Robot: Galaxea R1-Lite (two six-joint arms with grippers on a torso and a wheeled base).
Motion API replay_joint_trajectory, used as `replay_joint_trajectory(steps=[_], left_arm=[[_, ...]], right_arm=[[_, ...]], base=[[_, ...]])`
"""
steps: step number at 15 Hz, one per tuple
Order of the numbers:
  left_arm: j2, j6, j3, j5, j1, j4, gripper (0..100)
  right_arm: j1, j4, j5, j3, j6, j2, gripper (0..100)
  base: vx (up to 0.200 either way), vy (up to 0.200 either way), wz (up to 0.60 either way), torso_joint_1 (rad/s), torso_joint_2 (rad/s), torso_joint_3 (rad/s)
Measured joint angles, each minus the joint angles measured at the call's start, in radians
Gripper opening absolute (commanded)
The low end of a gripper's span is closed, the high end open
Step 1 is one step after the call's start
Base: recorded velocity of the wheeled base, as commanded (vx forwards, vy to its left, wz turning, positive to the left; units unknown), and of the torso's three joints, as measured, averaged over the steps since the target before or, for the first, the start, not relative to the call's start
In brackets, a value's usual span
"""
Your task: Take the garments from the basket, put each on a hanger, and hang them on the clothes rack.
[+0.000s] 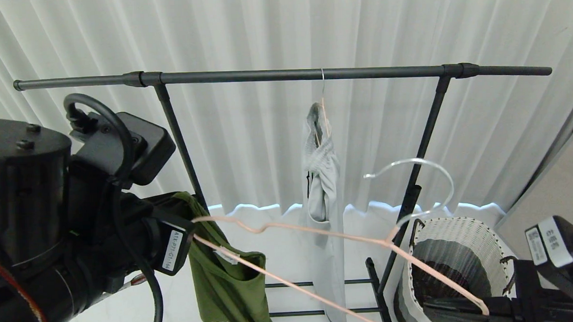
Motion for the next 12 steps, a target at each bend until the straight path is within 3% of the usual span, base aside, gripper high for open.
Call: replay_joint_trajectory(steps=[3,5,8,12], left_arm=[[0.001,-0.044,0.000,0.001,0.001,0.000,0],[0.001,-0.048,0.000,0.001,0.002,0.000,0],[0.014,-0.110,-0.010,0.003,0.002,0.000,0],[0.066,-0.178,-0.066,0.017,0.002,-0.001,0]], right_arm=[[-0.001,-0.030,-0.094,-0.026,0.055,0.037,0],[0.002,-0.049,-0.101,-0.035,0.082,0.051,0],[0.018,-0.054,-0.102,-0.051,0.097,0.067,0],[0.105,-0.066,-0.105,-0.067,0.135,0.098,0]], base=[[0.000,0.000,0.00,0.000,0.00,0.000],[0.000,0.000,0.00,0.000,0.00,0.000],[0.000,0.000,0.00,0.000,0.00,0.000],[0.000,0.000,0.00,0.000,0.00,0.000]])
